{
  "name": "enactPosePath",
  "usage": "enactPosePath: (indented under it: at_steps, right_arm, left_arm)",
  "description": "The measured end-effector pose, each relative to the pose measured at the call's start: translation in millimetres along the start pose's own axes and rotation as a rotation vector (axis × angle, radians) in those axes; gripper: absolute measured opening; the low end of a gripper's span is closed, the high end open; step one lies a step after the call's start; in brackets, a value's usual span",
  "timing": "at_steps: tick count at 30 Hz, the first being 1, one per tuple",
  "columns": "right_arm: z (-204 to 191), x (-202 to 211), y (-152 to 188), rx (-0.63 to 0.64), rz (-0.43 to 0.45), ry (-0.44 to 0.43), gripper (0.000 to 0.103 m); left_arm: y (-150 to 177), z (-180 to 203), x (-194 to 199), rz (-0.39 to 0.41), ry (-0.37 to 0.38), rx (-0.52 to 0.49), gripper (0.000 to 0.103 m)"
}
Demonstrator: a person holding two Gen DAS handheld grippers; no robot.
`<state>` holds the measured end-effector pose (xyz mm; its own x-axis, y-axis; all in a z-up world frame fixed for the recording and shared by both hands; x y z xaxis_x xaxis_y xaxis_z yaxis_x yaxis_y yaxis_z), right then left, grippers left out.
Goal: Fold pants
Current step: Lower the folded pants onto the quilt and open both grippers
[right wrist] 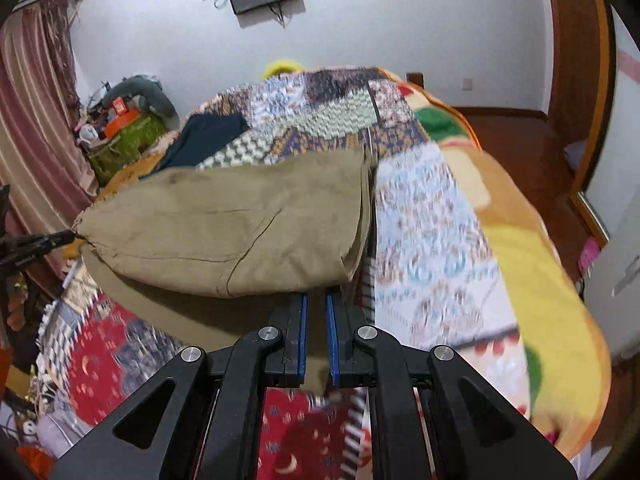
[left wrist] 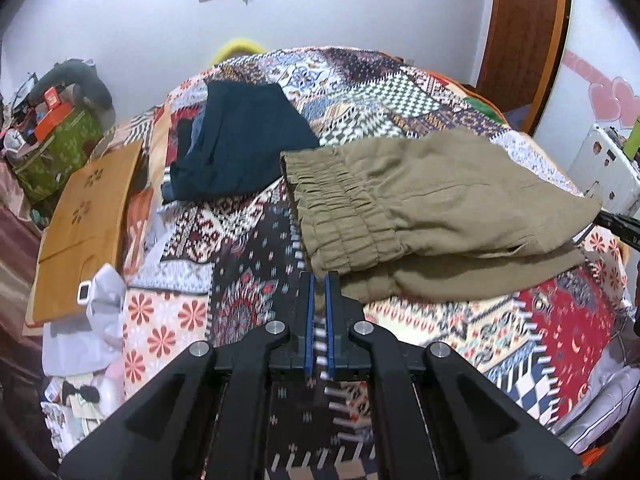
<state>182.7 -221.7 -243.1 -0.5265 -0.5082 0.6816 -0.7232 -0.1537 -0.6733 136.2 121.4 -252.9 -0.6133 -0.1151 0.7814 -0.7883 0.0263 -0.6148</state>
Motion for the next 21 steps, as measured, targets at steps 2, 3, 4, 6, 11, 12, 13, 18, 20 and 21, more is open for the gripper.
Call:
enactPosePath:
  at_steps: [2, 3, 4, 6, 11, 12, 13, 18, 20, 21]
  right_arm:
    - [0.7, -2.0, 13.5, -0.014, -0.031, -0.001, 0.008]
    - [0.4, -0.9, 19.3, -0.017, -0.037, -0.001, 0.008]
    - [0.6, 0.4, 24.8, -0.020, -0.043, 0.004, 0.008]
    - [0.3, 4.7, 32.7, -0.018, -0.049, 0.021, 0.008]
    - [-2.2, 22.8, 37.4, 0.004, -0.038, 0.055, 0.008]
    - [-5.3, 27.6, 35.8, 0.013, -0.029, 0.058, 0.010]
    - [-9.4, 32.3, 33.1, 0.023, -0.021, 0.054, 0.011]
    - [-36.8, 41.7, 17.2, 0.109, 0.018, 0.036, 0.045]
    - [-48.1, 39.7, 12.2, 0.134, 0.027, 0.024, 0.053]
    - [-55.3, 38.3, 9.1, 0.148, 0.031, 0.009, 0.055]
  left_arm:
    - [6.3, -0.7, 0.2, -0.015, -0.005, 0.000, 0.005]
    - [8.8, -0.7, 1.4, -0.018, -0.007, -0.003, 0.005]
    - [10.0, -0.9, 3.1, -0.018, -0.012, -0.009, 0.008]
    - [10.9, 0.4, 9.4, -0.007, -0.027, -0.026, 0.013]
    - [0.3, 11.5, 31.1, 0.050, -0.045, -0.078, 0.043]
    - [-3.9, 15.8, 36.2, 0.069, -0.046, -0.091, 0.047]
    - [-7.9, 19.9, 40.2, 0.085, -0.046, -0.102, 0.055]
    - [-25.1, 47.3, 43.0, 0.113, -0.044, -0.189, 0.075]
    - [-28.7, 60.7, 39.2, 0.113, -0.052, -0.243, 0.084]
    - [-29.8, 67.0, 37.2, 0.115, -0.054, -0.269, 0.086]
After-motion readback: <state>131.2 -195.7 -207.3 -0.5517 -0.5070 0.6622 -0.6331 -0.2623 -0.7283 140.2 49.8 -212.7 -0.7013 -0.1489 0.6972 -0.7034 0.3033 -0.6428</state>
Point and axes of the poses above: each gripper's, at about its wrist camera, not at the fingertips, and x roughly against the way its jaws point, z to its right, y to its underside, the point moved 8 cm from there along -x, roughly the way its jaws point, and after that the axes turned 6 degrees about -y, right-handed, at the moved point
